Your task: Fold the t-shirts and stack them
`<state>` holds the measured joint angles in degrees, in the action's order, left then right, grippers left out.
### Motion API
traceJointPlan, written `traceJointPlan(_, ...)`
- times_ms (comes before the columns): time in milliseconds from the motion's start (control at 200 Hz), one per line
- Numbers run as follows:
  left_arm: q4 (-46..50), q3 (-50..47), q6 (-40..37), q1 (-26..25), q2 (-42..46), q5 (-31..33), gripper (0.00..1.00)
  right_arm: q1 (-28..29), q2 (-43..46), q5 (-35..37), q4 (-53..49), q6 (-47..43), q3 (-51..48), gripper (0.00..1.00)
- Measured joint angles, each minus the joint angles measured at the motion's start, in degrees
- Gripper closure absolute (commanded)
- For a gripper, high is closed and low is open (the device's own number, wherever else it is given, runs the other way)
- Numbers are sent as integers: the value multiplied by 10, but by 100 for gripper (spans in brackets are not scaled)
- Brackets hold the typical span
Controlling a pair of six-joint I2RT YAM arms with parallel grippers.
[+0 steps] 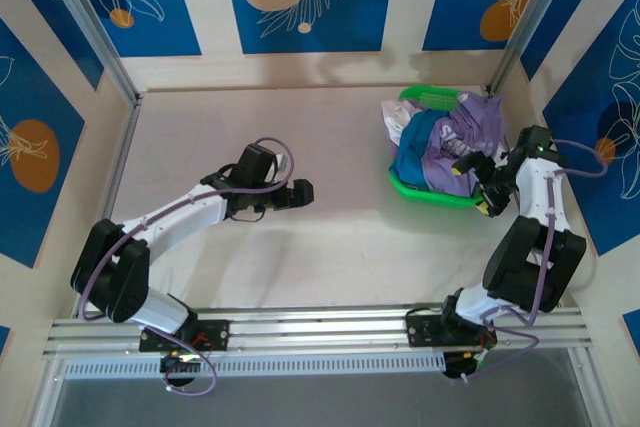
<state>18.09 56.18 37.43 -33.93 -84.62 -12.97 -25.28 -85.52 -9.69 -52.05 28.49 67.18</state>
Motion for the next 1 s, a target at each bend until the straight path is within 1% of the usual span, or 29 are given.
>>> traceJointPlan(190, 4, 30, 0, 0, -7, 0, 1, 0, -23, 3, 24, -5, 23, 1)
traceJointPlan(315, 3, 39, 0, 0, -9, 0, 1, 6, -22, 5, 35, -5, 32, 1)
traceJointPlan(395, 3, 39, 0, 0, -11, 0, 1, 20, -8, 7, 32, -2, 31, 1)
traceJointPlan(560, 0, 40, 2, 0, -18, 0, 1, 63, 58, 12, 26, 18, 14, 1)
traceJointPlan(635, -2, 40, 2, 0, -21, 0, 1, 80, 71, 11, 25, 29, 6, 1)
traceJointPlan(810, -8, 39, 2, -1, -24, -1, 1, 96, 53, 14, 24, 58, -14, 1)
traceJointPlan(1000, -17, 36, 7, -1, -24, -1, 1, 89, 36, 19, 32, 73, -33, 1)
